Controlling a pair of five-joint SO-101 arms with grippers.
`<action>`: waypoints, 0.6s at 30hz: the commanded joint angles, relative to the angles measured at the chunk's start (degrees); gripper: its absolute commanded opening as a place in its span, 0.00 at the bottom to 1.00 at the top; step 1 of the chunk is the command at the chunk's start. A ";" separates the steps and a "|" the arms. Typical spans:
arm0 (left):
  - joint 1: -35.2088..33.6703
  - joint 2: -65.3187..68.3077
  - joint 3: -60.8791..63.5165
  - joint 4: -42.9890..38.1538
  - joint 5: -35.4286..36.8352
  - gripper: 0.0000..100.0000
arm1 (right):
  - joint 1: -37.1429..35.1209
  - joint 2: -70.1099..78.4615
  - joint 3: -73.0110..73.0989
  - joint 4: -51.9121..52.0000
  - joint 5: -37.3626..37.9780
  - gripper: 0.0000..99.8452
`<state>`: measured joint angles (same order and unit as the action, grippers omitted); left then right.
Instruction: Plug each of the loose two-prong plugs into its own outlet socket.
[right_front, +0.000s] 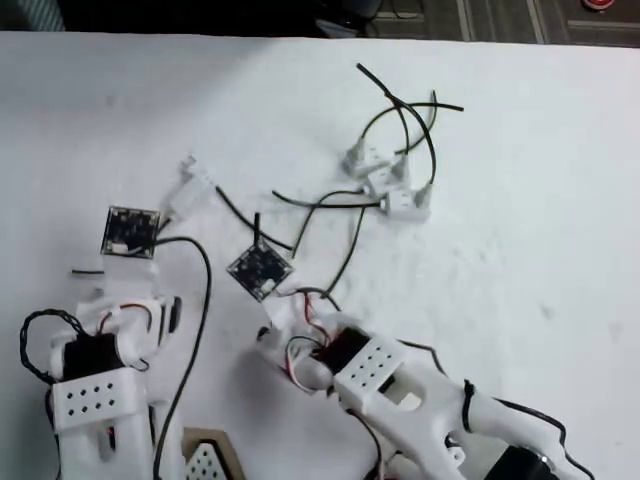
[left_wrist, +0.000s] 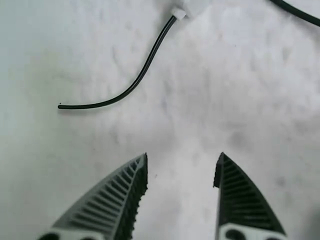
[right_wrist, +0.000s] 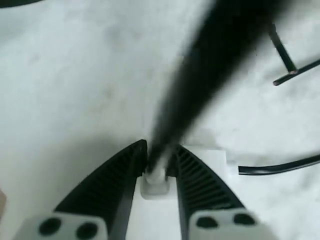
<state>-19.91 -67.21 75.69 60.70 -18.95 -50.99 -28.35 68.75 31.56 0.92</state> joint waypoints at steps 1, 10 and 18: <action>-0.31 -0.92 -0.26 -1.23 -0.44 0.23 | 0.04 -1.10 -2.73 5.58 0.26 0.13; -0.31 -0.92 0.35 -1.49 -0.53 0.23 | -0.04 -10.24 -5.01 13.23 0.18 0.13; -0.31 -0.92 0.35 -1.49 -0.53 0.23 | -0.04 -9.89 -4.22 10.33 0.62 0.02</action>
<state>-19.91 -67.21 76.31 60.26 -18.95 -51.08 -36.97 65.32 43.34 1.10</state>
